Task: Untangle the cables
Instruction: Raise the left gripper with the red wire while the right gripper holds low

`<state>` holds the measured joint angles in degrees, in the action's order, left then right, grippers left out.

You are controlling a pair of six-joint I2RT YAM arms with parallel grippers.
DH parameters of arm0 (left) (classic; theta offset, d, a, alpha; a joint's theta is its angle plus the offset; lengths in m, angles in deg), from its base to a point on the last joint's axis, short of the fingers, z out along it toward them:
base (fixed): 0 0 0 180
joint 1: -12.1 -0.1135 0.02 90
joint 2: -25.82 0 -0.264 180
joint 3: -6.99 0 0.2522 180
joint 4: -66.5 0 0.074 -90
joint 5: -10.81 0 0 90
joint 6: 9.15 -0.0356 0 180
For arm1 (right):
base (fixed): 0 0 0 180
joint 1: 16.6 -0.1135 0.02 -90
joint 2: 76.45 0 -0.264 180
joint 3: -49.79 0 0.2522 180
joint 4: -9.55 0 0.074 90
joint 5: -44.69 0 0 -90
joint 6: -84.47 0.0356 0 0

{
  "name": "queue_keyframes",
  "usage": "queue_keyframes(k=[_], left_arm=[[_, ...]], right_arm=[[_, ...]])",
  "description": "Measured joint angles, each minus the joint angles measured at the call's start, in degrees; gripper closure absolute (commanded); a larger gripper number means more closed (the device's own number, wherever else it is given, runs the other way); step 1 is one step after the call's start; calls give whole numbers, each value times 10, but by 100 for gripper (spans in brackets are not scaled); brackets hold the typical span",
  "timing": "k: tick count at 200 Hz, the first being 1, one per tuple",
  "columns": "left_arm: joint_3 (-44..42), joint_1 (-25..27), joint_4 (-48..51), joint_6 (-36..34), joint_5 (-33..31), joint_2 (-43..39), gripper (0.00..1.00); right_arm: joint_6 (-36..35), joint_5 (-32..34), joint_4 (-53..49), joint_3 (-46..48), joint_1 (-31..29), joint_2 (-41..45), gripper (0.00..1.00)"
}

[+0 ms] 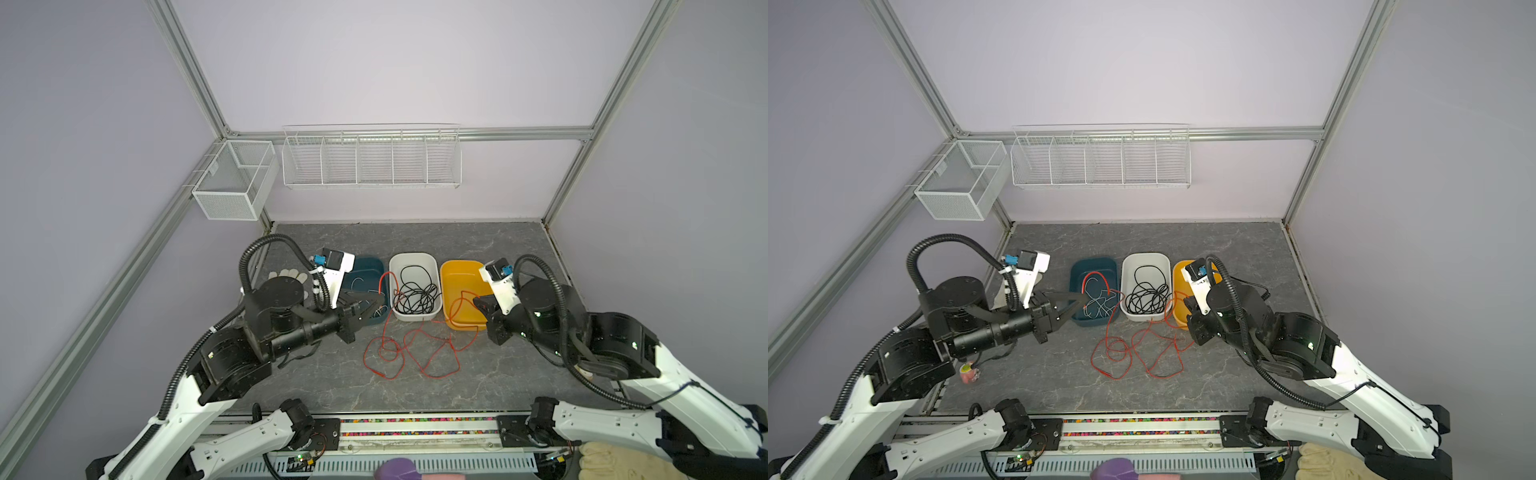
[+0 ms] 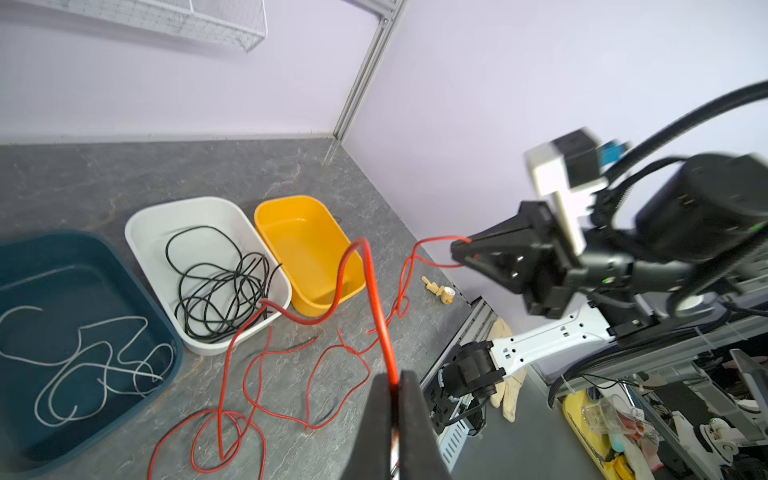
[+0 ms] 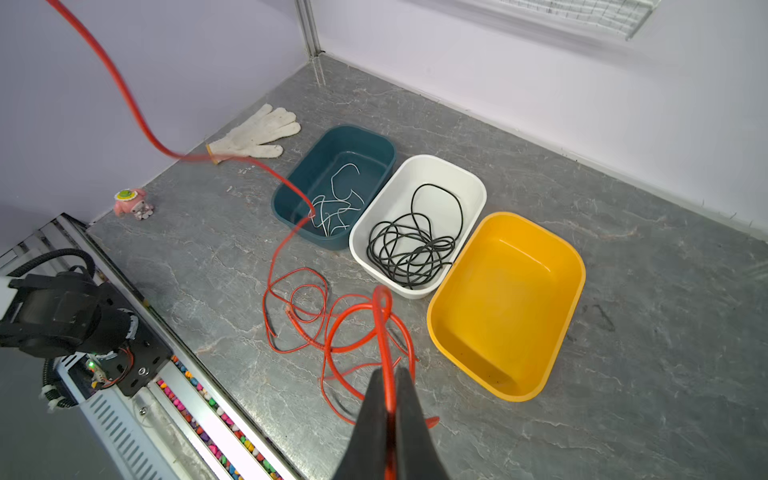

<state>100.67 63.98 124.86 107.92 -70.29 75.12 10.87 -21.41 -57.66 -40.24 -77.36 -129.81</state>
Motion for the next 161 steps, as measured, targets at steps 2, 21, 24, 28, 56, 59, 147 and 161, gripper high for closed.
queue_keyframes(k=[2,21,24,28,56,59,147,161], left_arm=[[8,0,3,-1,-1,3,100],[87,0,37,-10,-1,34,100],[102,0,44,-11,-1,41,100],[120,0,50,-13,-1,49,100],[230,0,83,-21,3,101,100],[240,0,86,-21,3,106,100],[543,0,194,-27,45,257,100],[567,0,199,-17,54,264,100]], right_arm=[[2,0,1,5,1,3,94],[19,-4,19,54,7,27,94],[21,-4,21,62,8,31,94],[26,-5,23,71,10,35,94],[53,-8,43,135,15,69,94],[56,-8,45,142,16,73,94],[144,5,101,311,25,129,94],[154,0,115,341,28,141,94]])
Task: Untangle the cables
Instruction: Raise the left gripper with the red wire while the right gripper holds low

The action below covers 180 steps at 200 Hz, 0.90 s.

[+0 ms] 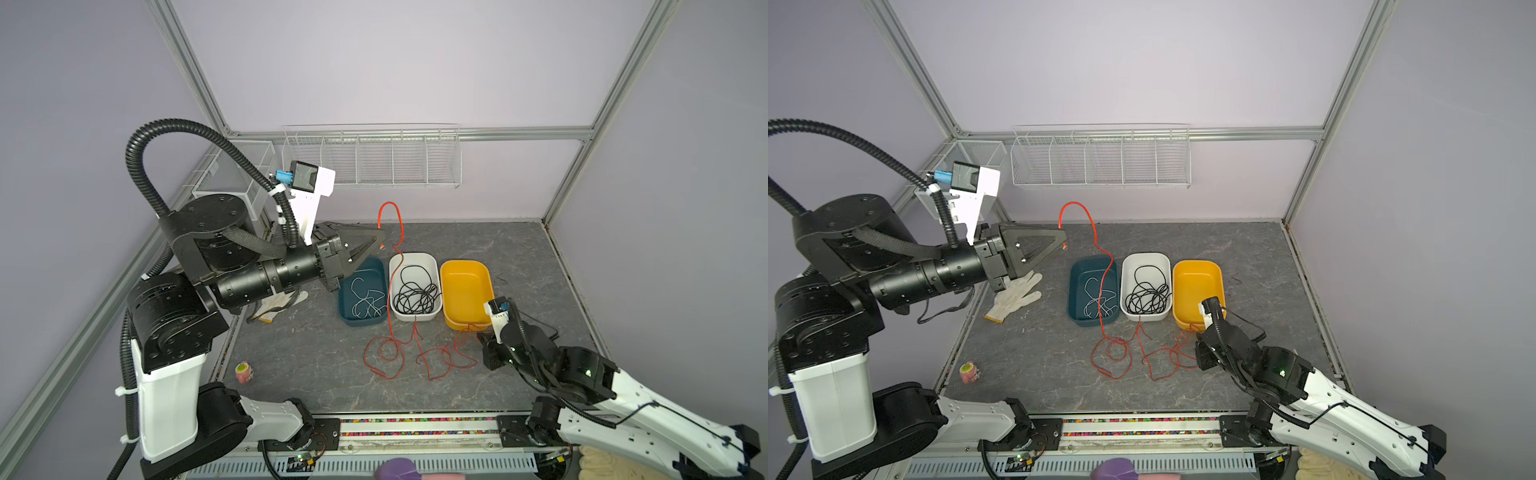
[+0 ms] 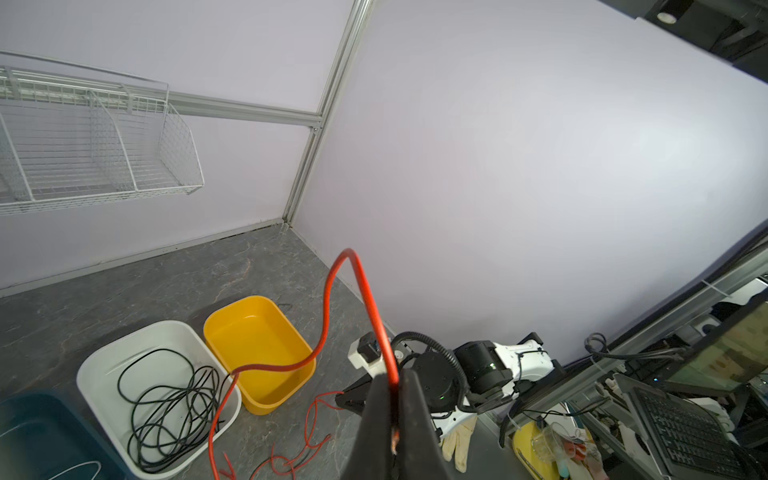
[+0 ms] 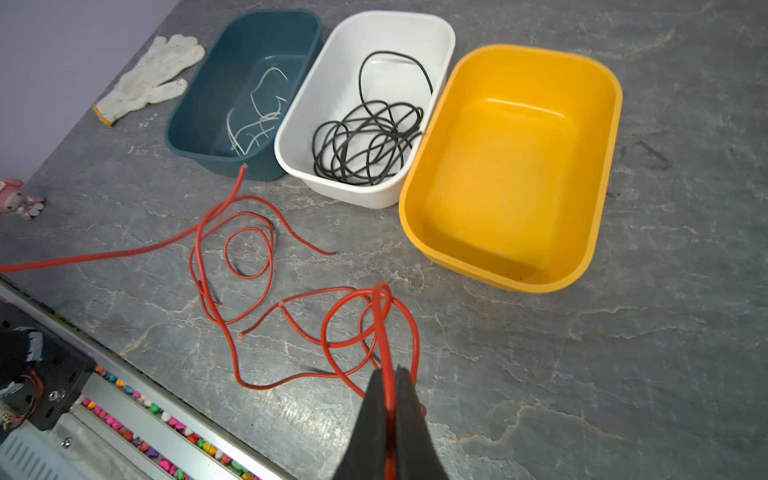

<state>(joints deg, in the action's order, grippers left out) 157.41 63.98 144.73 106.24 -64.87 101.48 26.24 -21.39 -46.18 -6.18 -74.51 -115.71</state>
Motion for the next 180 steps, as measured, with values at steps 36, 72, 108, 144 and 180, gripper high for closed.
queue_keyframes(k=[36,72,108,144,180], left_arm=[[7,0,-8,29,25,-3,100],[2,0,-16,37,29,9,100],[-2,0,-25,42,29,36,100],[-9,0,-44,46,28,45,100],[-18,0,-65,55,24,43,100]], right_arm=[[-7,-100,95,66,1,28,94],[-30,-200,190,70,-10,-5,93],[-46,-232,261,70,-46,-83,88],[-50,-233,327,70,-72,-163,81],[-51,-231,393,69,-98,-247,61]])
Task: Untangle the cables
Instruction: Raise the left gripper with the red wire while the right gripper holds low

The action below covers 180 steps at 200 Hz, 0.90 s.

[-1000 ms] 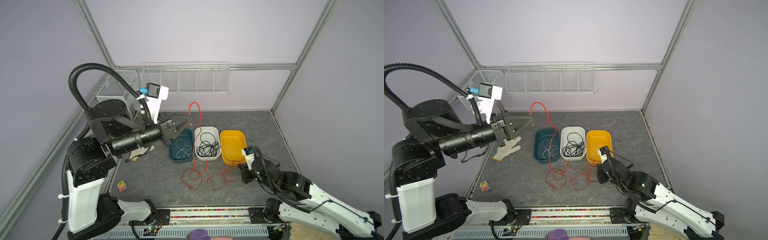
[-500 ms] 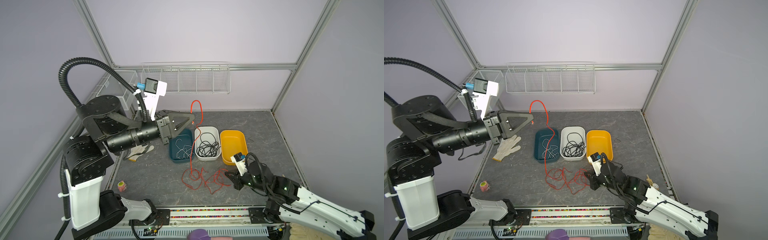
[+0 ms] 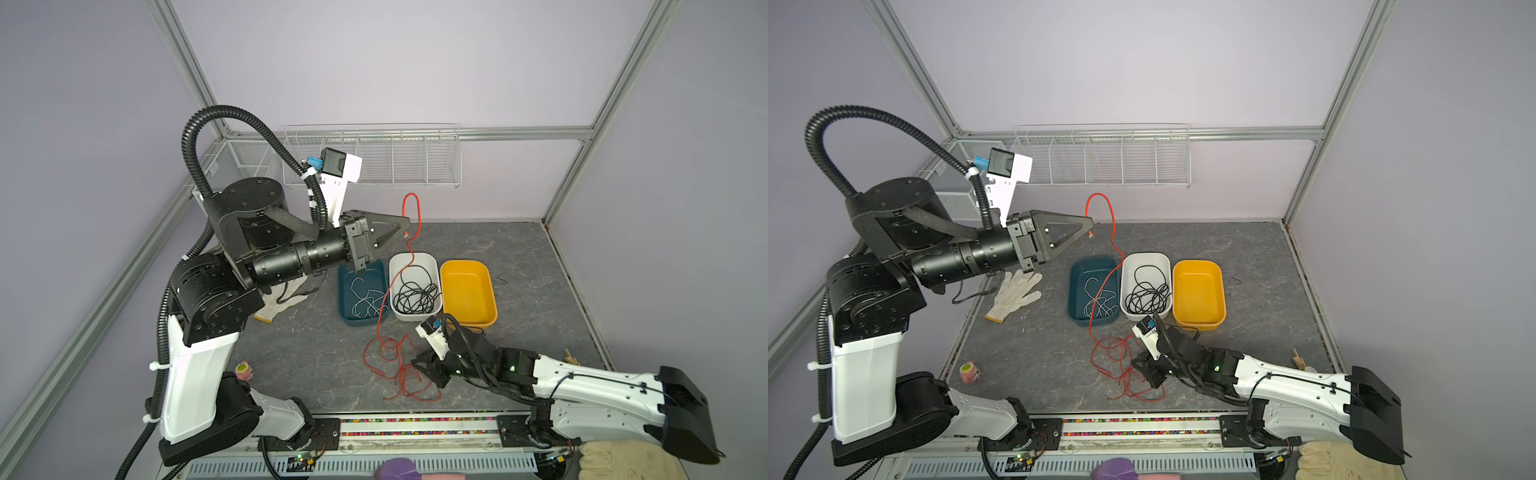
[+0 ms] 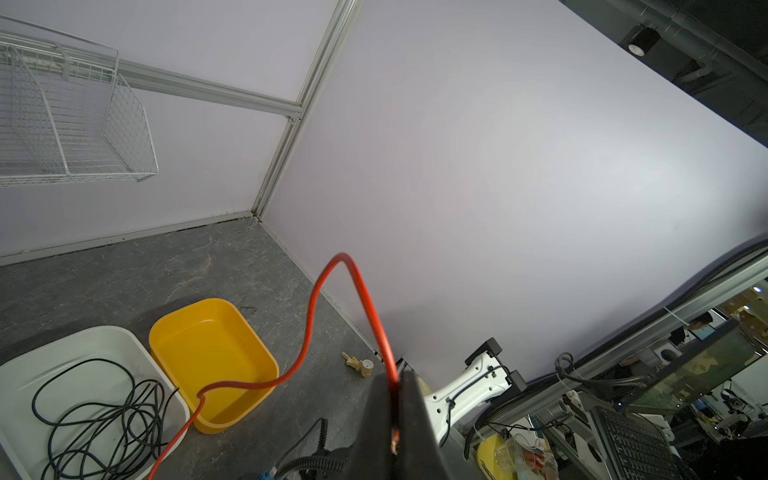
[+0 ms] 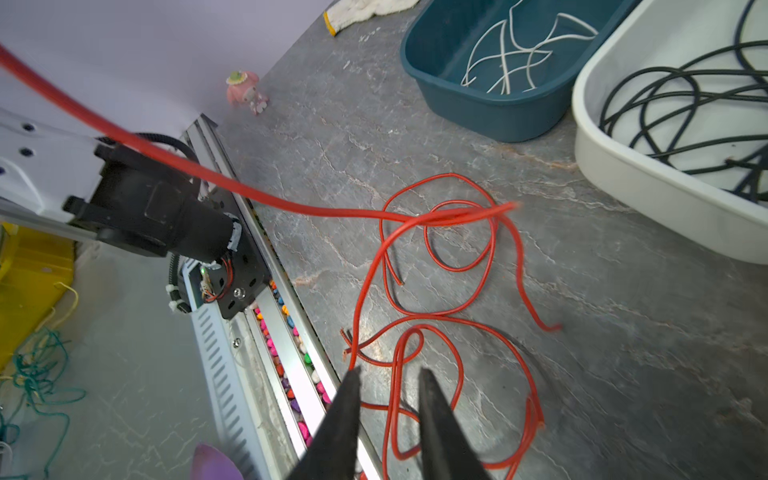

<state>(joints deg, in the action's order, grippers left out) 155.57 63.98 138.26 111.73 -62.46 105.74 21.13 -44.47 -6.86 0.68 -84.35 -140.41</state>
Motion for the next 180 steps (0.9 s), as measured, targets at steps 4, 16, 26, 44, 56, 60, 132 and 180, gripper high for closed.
queue_keyframes(k=[4,16,26,44,56,60,132,180], left_arm=[[-1,0,-2,0,0,0,100],[-4,1,-7,2,-2,0,100],[-8,1,-10,2,-3,-1,100],[-14,3,-14,4,-4,-2,100],[-17,3,-17,4,-4,-2,100],[-18,3,-18,4,-4,-2,100],[-20,3,-30,11,-14,-20,100],[46,4,6,2,-33,-14,100]], right_arm=[[0,1,7,0,-3,-7,60],[3,5,25,-2,-12,-22,56],[1,11,40,-5,-18,-32,55],[4,22,62,-12,-22,-51,55],[6,29,78,-17,-22,-67,56],[7,31,82,-18,-22,-72,58],[37,82,120,-22,-22,-154,92],[64,141,130,28,-20,-95,94]])
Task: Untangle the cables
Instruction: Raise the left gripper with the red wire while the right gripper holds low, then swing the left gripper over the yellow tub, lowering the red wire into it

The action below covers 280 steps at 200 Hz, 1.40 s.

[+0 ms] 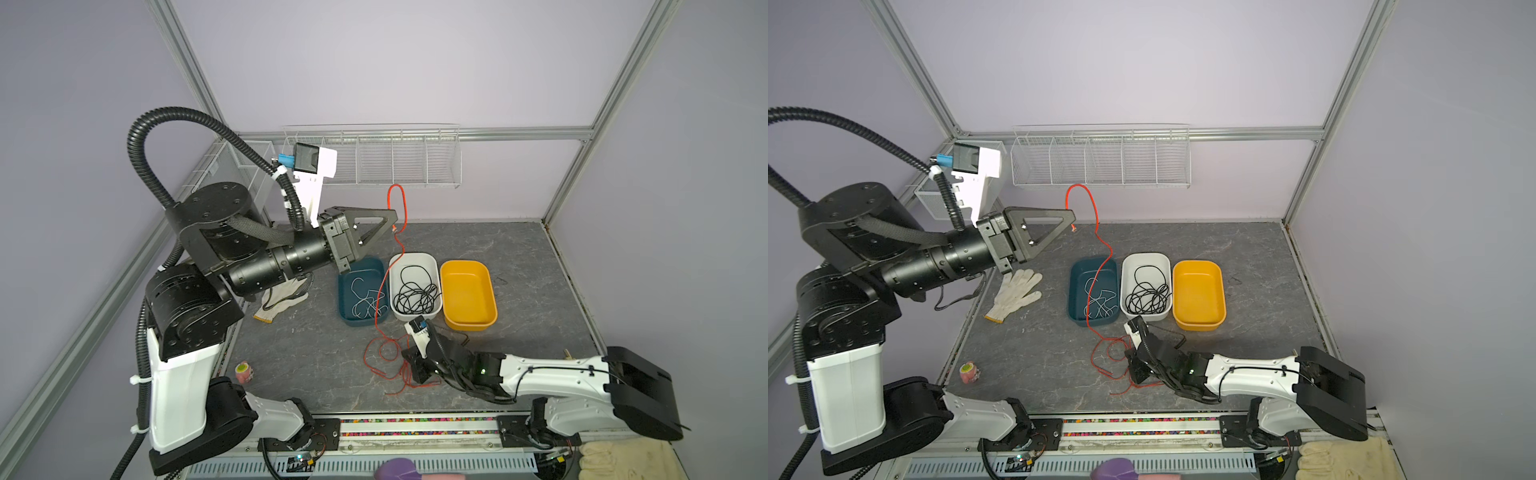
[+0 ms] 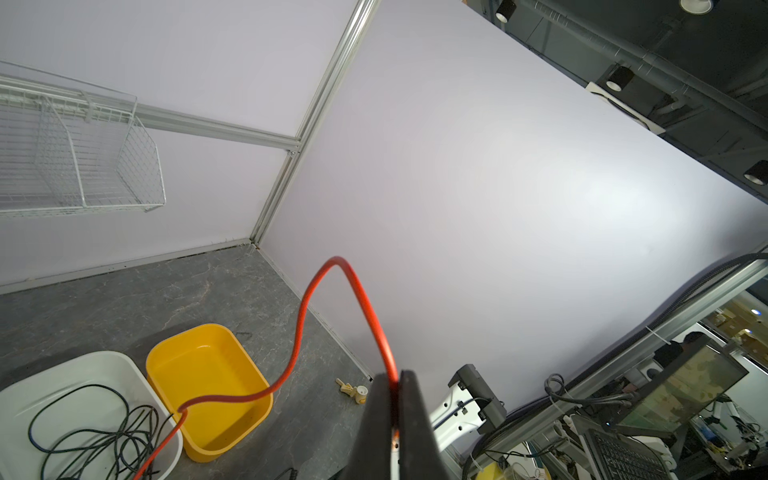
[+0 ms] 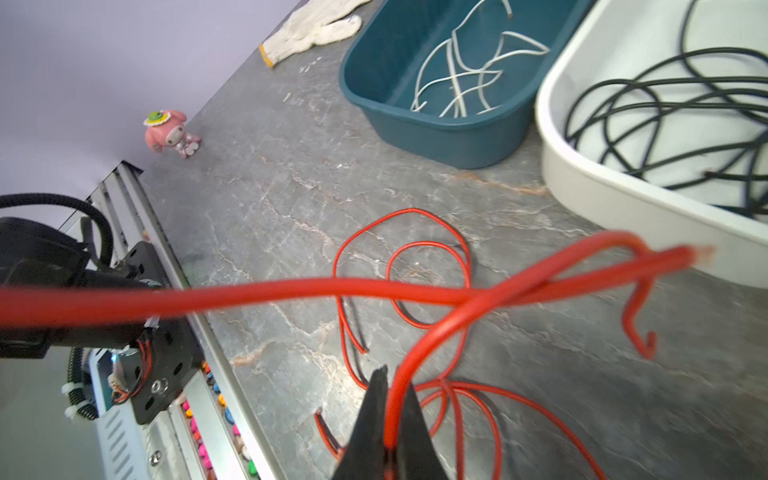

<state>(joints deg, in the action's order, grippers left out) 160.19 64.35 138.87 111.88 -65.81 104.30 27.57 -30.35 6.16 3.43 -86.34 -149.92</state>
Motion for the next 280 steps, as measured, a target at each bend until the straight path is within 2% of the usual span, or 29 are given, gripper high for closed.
queue_keyframes(k=[66,109,138,160,222,280], left_arm=[[130,0,80,-34,-26,28,100],[123,0,106,-52,-37,37,100],[100,0,104,-54,-30,53,100],[96,0,97,-57,-24,83,100],[117,0,15,-56,18,177,100],[128,0,-82,-52,49,257,100]], right_arm=[[70,30,-60,151,86,213,94],[91,33,-161,182,125,381,94],[71,37,-257,141,126,492,94],[52,44,-310,92,127,544,94],[17,36,-422,53,127,616,94],[-17,32,-485,-40,127,671,94]])
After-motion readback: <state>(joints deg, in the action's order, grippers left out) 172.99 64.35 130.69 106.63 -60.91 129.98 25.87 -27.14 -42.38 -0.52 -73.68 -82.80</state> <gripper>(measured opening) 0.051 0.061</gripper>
